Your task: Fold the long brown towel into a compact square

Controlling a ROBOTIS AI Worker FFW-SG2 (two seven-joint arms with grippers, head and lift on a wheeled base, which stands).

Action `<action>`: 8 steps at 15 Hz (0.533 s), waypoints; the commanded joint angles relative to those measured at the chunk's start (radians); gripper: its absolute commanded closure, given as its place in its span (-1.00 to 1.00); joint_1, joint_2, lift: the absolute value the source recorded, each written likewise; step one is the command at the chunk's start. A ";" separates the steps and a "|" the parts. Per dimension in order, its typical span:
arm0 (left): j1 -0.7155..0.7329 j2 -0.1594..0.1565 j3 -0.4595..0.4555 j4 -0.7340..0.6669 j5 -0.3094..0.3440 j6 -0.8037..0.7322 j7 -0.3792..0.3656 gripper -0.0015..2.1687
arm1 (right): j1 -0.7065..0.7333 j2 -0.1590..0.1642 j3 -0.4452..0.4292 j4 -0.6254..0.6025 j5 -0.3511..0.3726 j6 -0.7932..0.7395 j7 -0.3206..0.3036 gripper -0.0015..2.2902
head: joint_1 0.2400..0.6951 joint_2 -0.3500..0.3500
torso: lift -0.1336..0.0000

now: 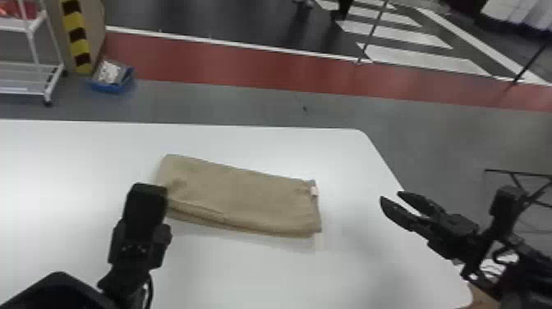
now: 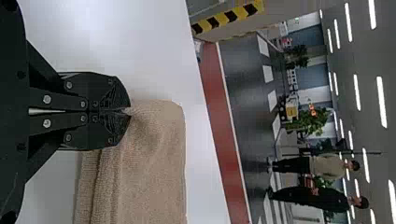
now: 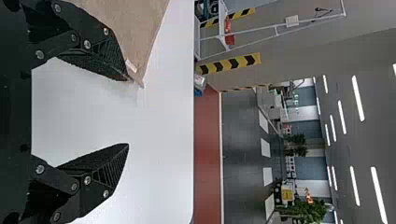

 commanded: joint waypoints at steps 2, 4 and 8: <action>0.096 0.064 0.130 -0.096 0.012 0.002 -0.008 0.24 | 0.000 0.002 0.006 -0.009 -0.001 0.015 0.000 -0.61 | 1.00 -1.00 | -0.87; 0.168 0.085 0.196 -0.160 0.018 0.002 -0.018 0.24 | 0.000 0.006 0.016 -0.014 0.002 0.021 -0.001 -0.60 | 1.00 -1.00 | -0.87; 0.310 0.105 0.230 -0.266 0.018 -0.001 -0.024 0.24 | -0.001 0.022 0.047 -0.026 0.021 0.027 -0.005 -0.61 | 1.00 -0.89 | -0.87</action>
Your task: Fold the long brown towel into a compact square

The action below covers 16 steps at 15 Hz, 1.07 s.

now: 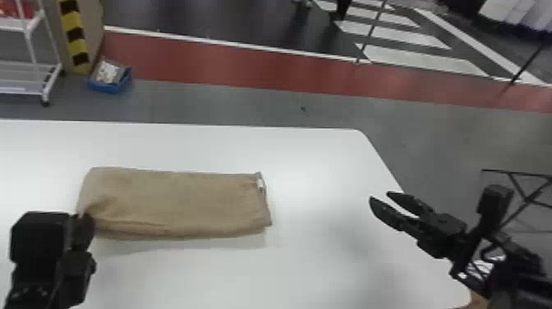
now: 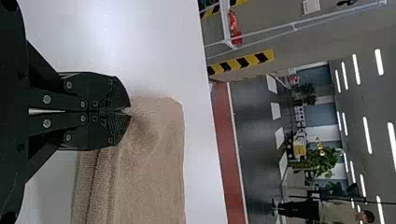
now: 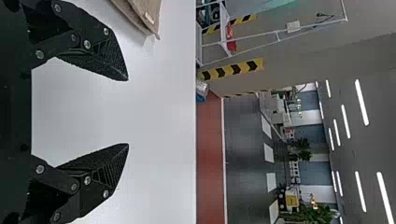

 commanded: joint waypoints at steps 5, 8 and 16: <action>0.096 -0.007 -0.107 -0.069 -0.071 -0.006 0.020 0.23 | 0.008 0.026 0.016 -0.040 0.000 0.013 0.000 -0.60 | 1.00 -0.94 | -0.87; 0.095 -0.002 -0.099 -0.087 -0.089 -0.018 0.038 -1.00 | 0.020 0.023 0.005 -0.051 -0.006 0.032 0.000 -0.61 | 1.00 -1.00 | -0.87; 0.059 -0.001 0.036 -0.084 -0.048 -0.095 0.005 -0.91 | 0.005 0.015 0.000 -0.068 -0.006 0.105 0.003 -0.61 | 1.00 -0.79 | -0.87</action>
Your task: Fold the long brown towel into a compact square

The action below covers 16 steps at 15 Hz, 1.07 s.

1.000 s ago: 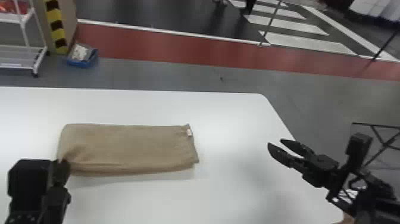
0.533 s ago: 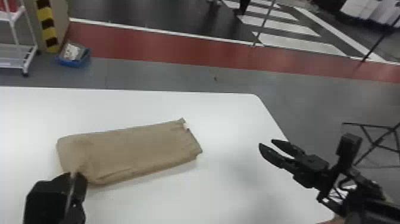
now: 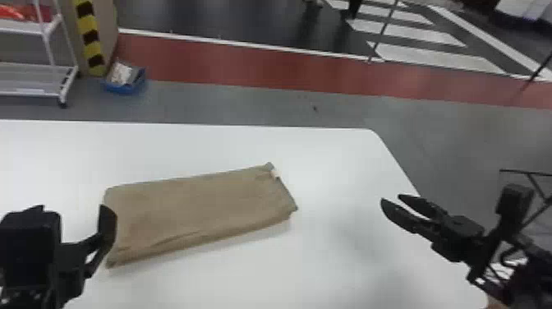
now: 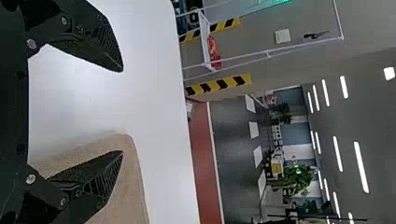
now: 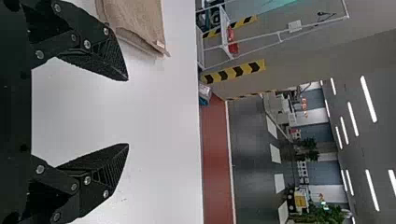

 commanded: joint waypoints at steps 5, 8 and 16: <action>-0.123 -0.027 -0.120 0.095 0.027 0.012 -0.122 0.60 | -0.016 0.013 0.032 -0.012 0.008 0.018 -0.003 -0.60 | 1.00 -0.88 | -0.87; -0.174 -0.046 -0.120 0.156 0.041 0.048 -0.183 0.97 | -0.016 0.013 0.021 -0.005 0.008 -0.007 -0.002 -0.61 | 1.00 -1.00 | -0.87; -0.275 -0.055 -0.129 0.257 0.012 0.159 -0.186 0.97 | -0.045 0.006 0.027 0.027 0.032 -0.022 -0.005 -0.61 | 1.00 -0.99 | -0.87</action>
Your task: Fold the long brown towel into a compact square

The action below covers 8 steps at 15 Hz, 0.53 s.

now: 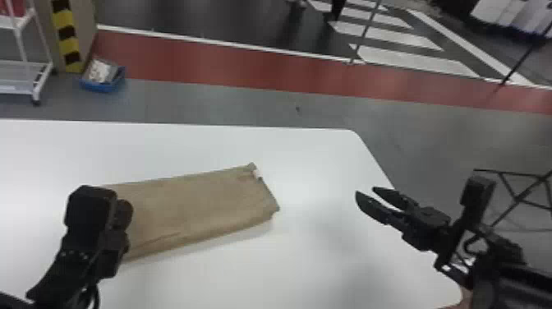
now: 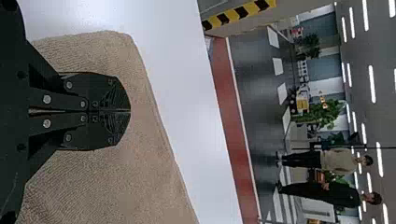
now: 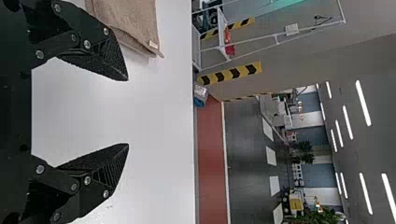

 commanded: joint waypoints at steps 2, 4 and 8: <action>-0.028 -0.011 -0.001 0.023 -0.029 0.064 0.003 0.97 | -0.014 -0.002 0.001 0.006 0.010 0.000 -0.001 -0.61 | 1.00 -0.97 | -0.87; -0.045 -0.016 -0.004 0.037 -0.042 0.064 0.001 0.97 | -0.023 -0.004 0.001 0.012 0.012 0.000 -0.001 -0.61 | 1.00 -0.96 | -0.87; -0.106 -0.033 -0.026 0.107 -0.043 0.067 0.000 0.97 | -0.040 -0.010 0.002 0.027 0.024 0.000 -0.001 -0.61 | 1.00 -0.95 | -0.87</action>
